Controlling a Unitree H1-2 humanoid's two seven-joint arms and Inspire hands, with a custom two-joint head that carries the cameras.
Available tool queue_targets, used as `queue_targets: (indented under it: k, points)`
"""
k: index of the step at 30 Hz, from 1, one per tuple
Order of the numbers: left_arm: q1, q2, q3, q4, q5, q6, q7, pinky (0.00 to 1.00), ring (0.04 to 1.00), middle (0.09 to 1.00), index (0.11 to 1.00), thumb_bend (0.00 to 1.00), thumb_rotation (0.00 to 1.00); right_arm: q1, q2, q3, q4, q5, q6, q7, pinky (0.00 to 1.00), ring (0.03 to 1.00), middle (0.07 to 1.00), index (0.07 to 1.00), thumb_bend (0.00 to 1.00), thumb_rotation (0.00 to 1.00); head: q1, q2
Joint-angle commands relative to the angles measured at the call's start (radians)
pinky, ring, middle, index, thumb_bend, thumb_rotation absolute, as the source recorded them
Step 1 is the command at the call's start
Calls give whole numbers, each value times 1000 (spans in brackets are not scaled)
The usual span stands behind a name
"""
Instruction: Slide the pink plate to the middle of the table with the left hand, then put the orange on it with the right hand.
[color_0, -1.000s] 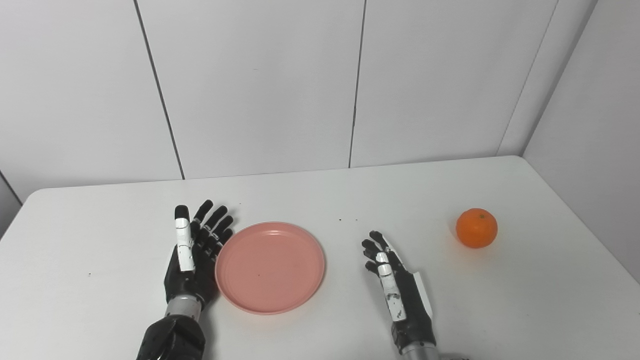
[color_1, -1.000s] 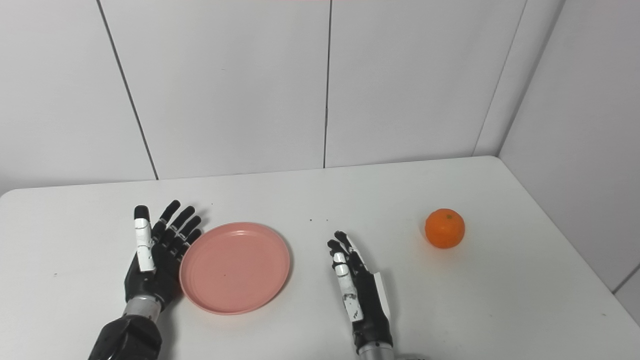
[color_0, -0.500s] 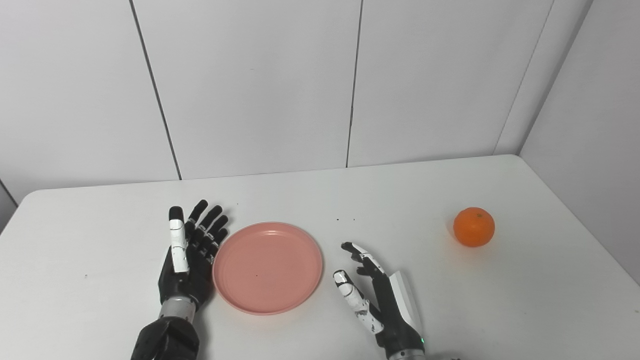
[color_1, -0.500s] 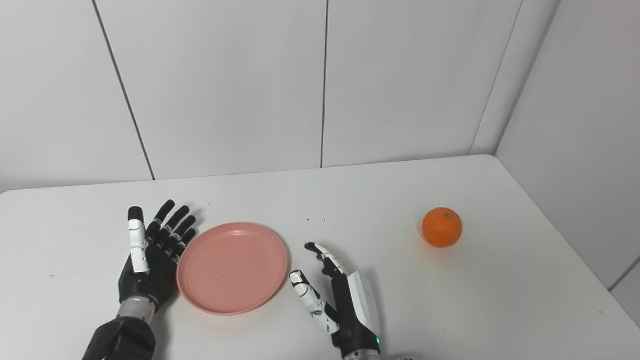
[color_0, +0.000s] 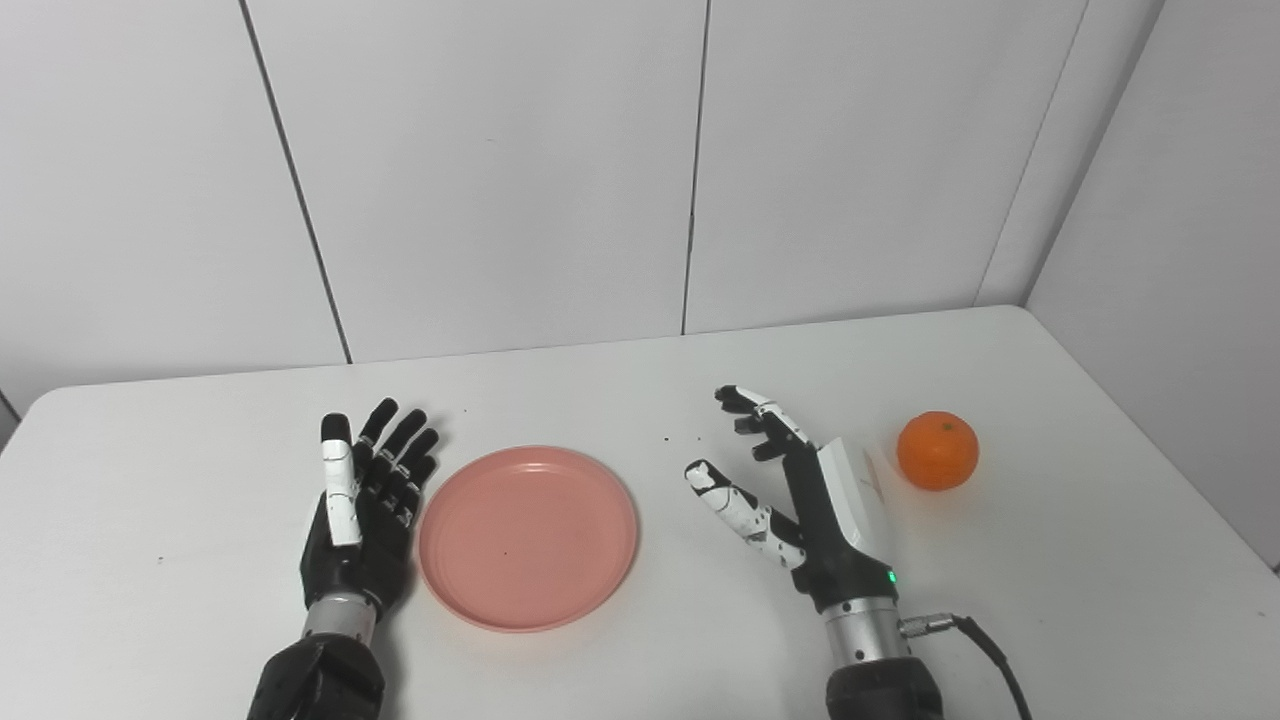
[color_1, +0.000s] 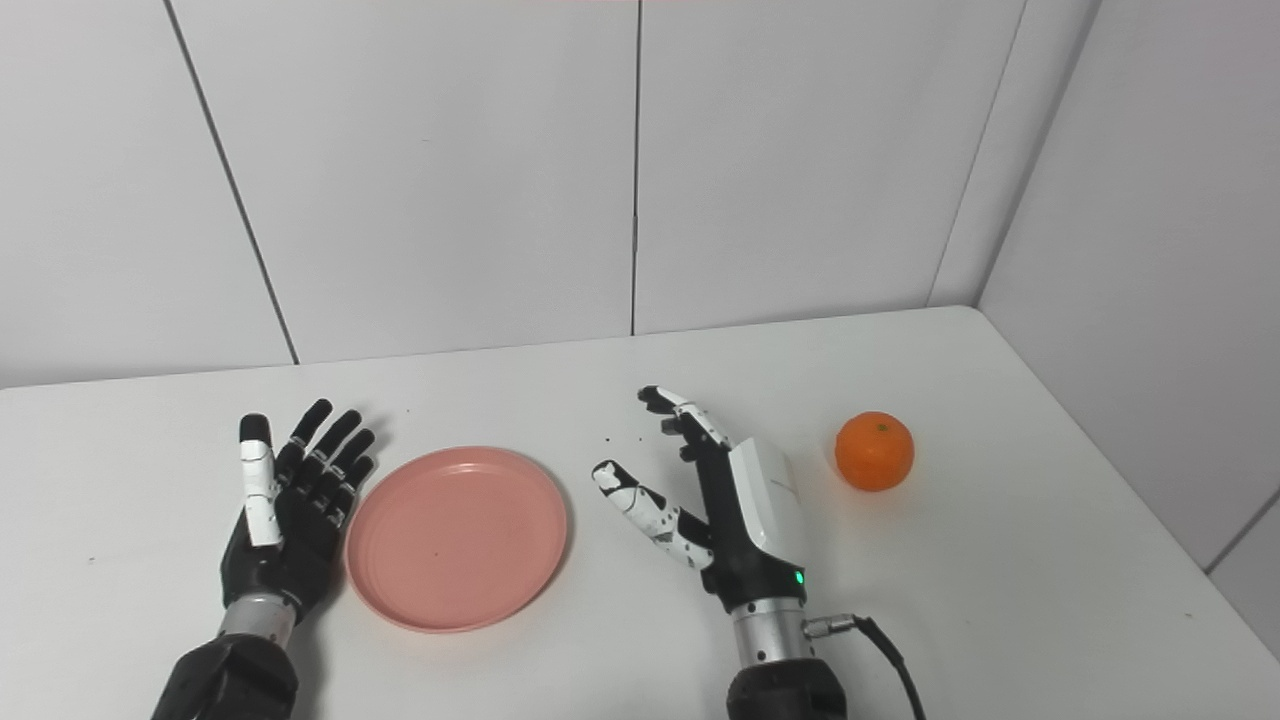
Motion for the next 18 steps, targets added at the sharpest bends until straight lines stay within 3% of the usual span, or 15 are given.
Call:
queue_targets:
  k: [1,9,18]
  points:
    - [12,3,2,38,11,31,20,956,867,842,853,877,834,-53,-19,-15,-34,-20,17,6,595,699,766,773,758,1000,1,-2]
    - [13,-5,-1,28,10,32,21,963,866,840,861,880,833,-130,-96,-52,-16,-74,36,44,598,712,781,788,782,1000,6,-3]
    - [12,-2,1,27,14,36,29,948,864,845,861,877,842,-199,-239,-55,16,-233,92,122,597,706,767,774,777,989,9,0]
